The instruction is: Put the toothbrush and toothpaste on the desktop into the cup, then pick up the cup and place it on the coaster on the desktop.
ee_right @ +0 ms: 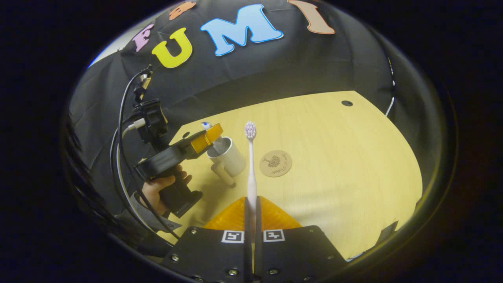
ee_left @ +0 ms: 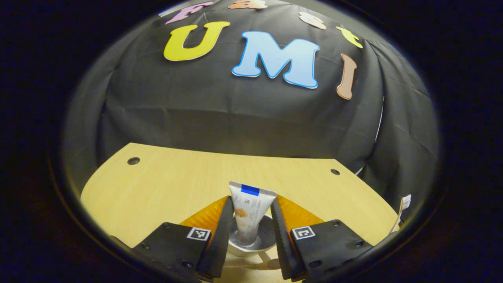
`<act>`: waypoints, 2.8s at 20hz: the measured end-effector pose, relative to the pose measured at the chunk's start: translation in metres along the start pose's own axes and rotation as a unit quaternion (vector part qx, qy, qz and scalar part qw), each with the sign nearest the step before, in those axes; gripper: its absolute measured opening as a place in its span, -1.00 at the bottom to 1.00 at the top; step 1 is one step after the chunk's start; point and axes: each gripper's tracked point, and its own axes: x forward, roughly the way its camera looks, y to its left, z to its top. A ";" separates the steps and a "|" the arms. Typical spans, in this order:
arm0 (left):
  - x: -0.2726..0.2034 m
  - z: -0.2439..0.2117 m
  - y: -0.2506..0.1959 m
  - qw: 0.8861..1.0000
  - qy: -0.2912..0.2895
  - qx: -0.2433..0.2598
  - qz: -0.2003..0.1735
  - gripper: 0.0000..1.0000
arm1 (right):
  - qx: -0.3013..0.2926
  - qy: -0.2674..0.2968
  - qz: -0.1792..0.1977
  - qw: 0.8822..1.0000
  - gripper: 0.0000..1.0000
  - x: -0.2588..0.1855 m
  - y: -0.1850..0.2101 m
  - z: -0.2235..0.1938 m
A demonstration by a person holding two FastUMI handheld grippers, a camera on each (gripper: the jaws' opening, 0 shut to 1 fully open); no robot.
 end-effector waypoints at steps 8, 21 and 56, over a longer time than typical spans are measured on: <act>-0.013 0.005 0.006 1.000 -0.003 -0.003 0.005 0.80 | -0.007 0.000 0.013 1.000 -0.94 0.005 0.006 0.002; -0.084 0.018 0.011 1.000 -0.015 -0.012 0.008 0.79 | -0.053 -0.056 0.063 0.995 -0.94 0.031 0.038 0.068; -0.137 -0.025 0.057 0.993 0.042 -0.092 0.067 1.00 | -0.102 -0.130 0.060 0.984 -0.86 0.175 0.080 0.135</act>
